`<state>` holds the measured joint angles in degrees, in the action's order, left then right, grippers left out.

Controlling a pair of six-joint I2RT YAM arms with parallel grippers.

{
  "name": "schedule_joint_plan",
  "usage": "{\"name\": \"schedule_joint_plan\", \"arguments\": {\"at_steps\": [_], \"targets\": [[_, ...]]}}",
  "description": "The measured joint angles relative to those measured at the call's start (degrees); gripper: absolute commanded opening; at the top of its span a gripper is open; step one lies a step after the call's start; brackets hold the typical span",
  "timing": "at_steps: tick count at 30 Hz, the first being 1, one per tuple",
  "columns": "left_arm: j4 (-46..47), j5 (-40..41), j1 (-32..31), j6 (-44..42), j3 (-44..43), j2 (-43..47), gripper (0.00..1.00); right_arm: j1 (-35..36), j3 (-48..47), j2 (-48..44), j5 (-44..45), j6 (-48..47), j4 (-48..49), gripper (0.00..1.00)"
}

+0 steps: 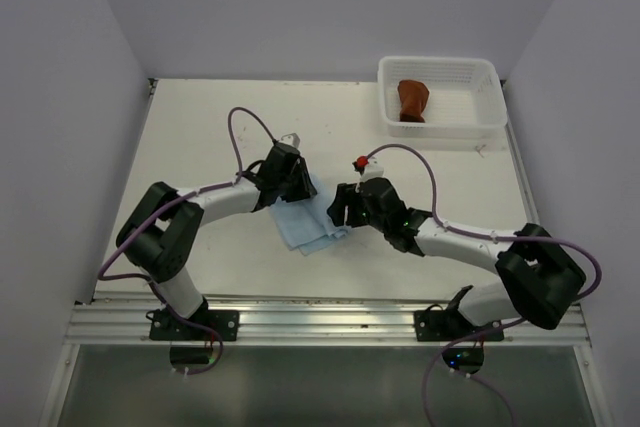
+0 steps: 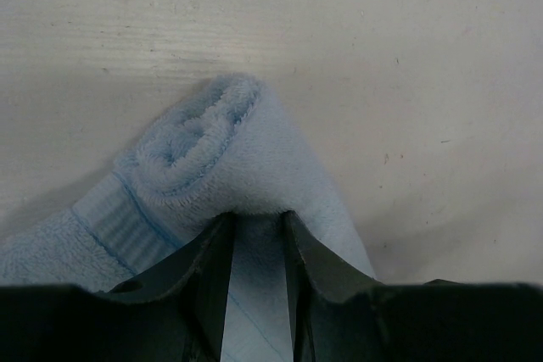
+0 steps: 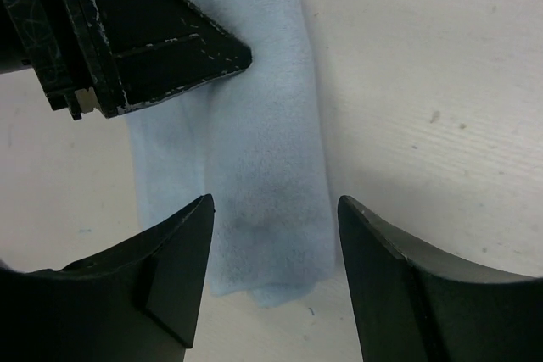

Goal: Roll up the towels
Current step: Roll the towel

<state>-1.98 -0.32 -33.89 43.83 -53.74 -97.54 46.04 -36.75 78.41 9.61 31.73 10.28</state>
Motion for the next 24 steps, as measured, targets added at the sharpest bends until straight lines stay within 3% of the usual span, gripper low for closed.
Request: {"name": "schedule_joint_plan", "arguments": {"at_steps": [5,11,13,19,21,24], "targets": [[-0.04,0.17,0.0,0.0,0.13,0.15,0.34,-2.49,1.36,4.79,-7.39,4.68,4.7,0.66],[0.09,0.66,0.0,0.0,1.46,1.16,0.33,-3.06,2.01,9.31,-10.38,6.23,7.48,0.65],[0.2,0.74,0.0,-0.02,1.81,1.38,0.33,-3.04,2.01,10.36,-11.08,6.23,8.41,0.59],[0.15,0.92,0.02,0.0,2.1,1.68,0.34,-3.04,2.01,11.32,-12.66,4.87,9.99,0.17],[0.07,1.05,0.02,0.0,2.1,1.77,0.33,-3.04,2.01,11.32,-12.74,4.0,10.12,0.08],[-0.52,1.09,0.02,-0.02,1.9,2.01,0.34,-2.89,2.01,10.88,-12.02,2.27,9.68,0.05]]}}
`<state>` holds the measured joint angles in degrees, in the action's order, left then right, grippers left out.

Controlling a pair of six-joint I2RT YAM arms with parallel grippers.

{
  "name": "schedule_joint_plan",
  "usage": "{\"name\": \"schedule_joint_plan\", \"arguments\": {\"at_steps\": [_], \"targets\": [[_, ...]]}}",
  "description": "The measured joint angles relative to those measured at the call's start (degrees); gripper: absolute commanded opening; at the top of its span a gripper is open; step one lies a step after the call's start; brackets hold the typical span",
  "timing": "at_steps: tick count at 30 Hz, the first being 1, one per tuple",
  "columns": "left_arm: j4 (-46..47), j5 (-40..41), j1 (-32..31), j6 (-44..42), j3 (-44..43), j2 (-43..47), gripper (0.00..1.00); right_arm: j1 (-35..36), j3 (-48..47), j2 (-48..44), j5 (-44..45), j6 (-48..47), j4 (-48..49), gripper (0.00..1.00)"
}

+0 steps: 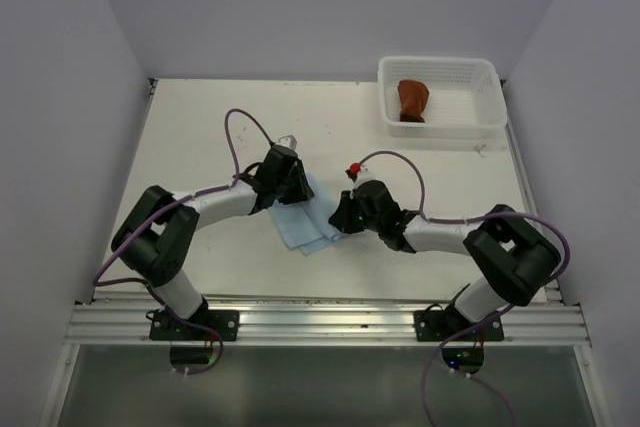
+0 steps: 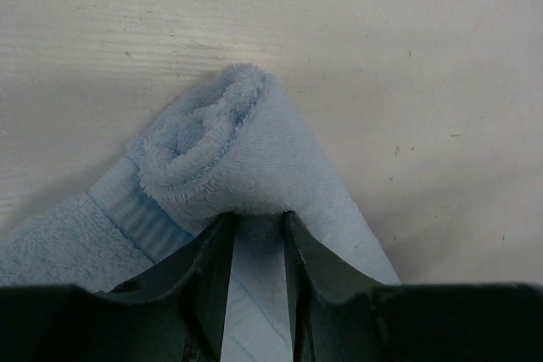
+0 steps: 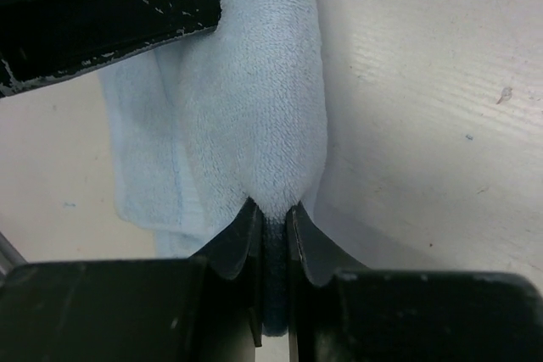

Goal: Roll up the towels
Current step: Roll the towel

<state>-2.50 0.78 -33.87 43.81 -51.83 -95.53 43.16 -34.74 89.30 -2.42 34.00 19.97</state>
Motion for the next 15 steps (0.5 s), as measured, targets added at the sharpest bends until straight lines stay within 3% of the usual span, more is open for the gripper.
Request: {"name": "schedule_joint_plan", "arguments": {"at_steps": [8,15], "targets": [[-3.28,-0.07,0.0,-0.02,-2.01,1.01,0.34,3.87,-2.43,-4.0,11.58,-9.77,-7.91,0.01],[-5.42,-0.07,0.11,-0.02,-4.17,1.6,0.34,12.26,-5.95,-2.8,24.94,-18.4,-12.94,0.0]]}}
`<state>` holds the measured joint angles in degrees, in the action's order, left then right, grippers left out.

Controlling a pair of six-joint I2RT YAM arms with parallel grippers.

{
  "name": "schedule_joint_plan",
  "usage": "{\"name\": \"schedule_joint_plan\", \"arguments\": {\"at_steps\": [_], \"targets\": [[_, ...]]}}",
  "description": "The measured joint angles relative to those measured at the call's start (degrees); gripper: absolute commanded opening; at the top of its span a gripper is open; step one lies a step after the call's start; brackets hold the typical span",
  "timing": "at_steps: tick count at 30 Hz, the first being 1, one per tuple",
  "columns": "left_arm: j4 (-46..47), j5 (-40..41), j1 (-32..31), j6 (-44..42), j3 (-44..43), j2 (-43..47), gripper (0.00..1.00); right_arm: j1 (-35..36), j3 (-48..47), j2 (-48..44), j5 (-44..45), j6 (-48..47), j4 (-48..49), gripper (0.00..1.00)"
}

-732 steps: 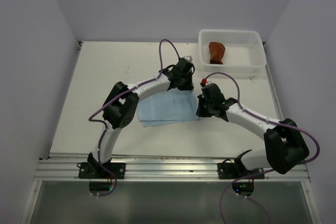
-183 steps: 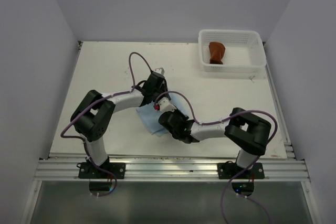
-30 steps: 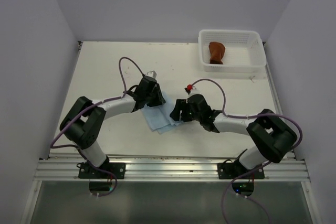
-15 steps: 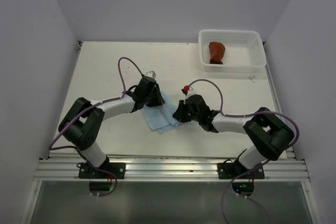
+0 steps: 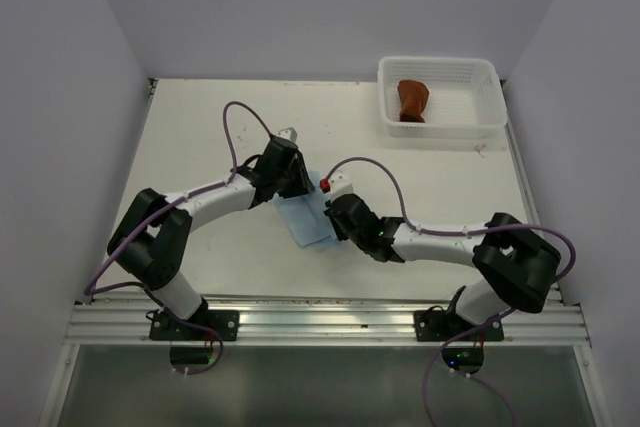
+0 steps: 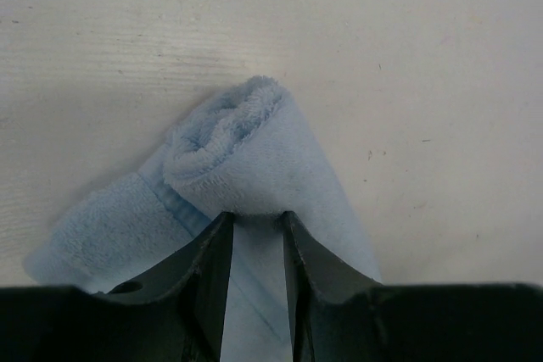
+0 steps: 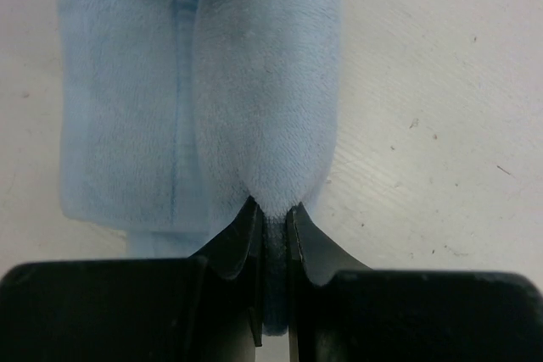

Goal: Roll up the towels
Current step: Roll the towel

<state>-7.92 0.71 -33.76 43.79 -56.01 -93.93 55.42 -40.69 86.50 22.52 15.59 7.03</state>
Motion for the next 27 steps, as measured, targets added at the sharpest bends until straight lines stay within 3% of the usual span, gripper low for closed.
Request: {"name": "schedule_joint_plan", "arguments": {"at_steps": [8,14,27], "targets": [[-1.03,-0.02,0.0,0.11,-0.85,2.58,0.34,7.48,-3.3,5.16,10.19,-3.74,-1.51,0.0],[-0.66,-0.02,0.02,0.13,-0.85,6.75,0.34,9.6,-5.33,7.58,14.14,-4.57,-2.56,0.0],[0.11,-1.62,0.04,0.13,1.81,4.44,0.34,12.98,-12.79,13.31,20.55,-4.9,-8.94,0.0]]}}
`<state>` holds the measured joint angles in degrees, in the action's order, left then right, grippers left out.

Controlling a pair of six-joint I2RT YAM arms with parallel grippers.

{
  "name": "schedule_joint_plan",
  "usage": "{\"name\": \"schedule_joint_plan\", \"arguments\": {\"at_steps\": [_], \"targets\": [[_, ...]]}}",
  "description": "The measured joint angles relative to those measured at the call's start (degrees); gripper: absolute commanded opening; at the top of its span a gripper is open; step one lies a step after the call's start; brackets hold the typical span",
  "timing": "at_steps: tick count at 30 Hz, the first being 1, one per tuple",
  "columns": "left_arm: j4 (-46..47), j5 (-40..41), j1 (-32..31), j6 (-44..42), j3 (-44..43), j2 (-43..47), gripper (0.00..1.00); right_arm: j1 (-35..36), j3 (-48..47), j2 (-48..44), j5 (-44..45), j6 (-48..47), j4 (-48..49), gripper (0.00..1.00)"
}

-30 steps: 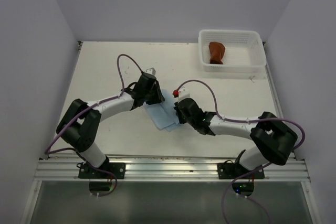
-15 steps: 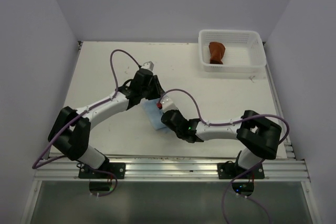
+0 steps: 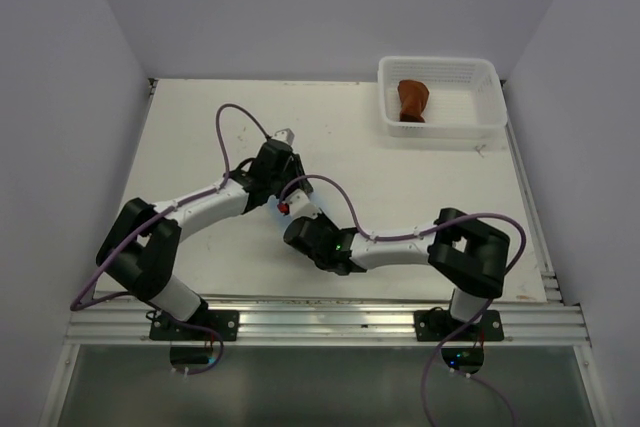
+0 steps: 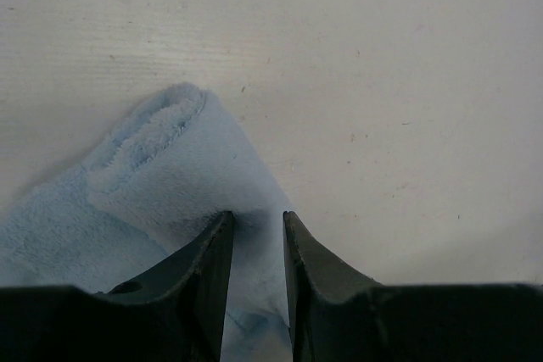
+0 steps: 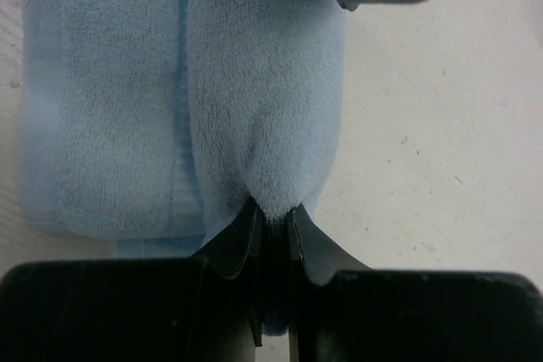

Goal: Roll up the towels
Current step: Roll the towel

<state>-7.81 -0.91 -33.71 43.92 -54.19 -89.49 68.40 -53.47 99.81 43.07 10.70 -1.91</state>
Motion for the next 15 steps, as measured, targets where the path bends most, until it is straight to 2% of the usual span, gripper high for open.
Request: {"name": "schedule_joint_plan", "arguments": {"at_steps": [3,5,13,15], "targets": [[0.07,0.07,0.0,-0.02,1.29,0.0,0.34,1.68,-2.19,2.47,2.97,-0.55,-1.73,0.0],[0.07,0.11,0.0,-0.02,1.9,-0.02,0.34,2.64,-3.13,3.78,4.48,-0.74,-2.51,0.03],[1.2,1.79,0.0,-0.02,5.68,0.02,0.33,3.28,-3.96,3.72,4.22,0.09,-4.31,0.35],[1.88,2.01,0.0,-0.02,6.49,0.11,0.33,3.28,-3.98,2.82,3.43,0.5,-4.94,0.39]]}}
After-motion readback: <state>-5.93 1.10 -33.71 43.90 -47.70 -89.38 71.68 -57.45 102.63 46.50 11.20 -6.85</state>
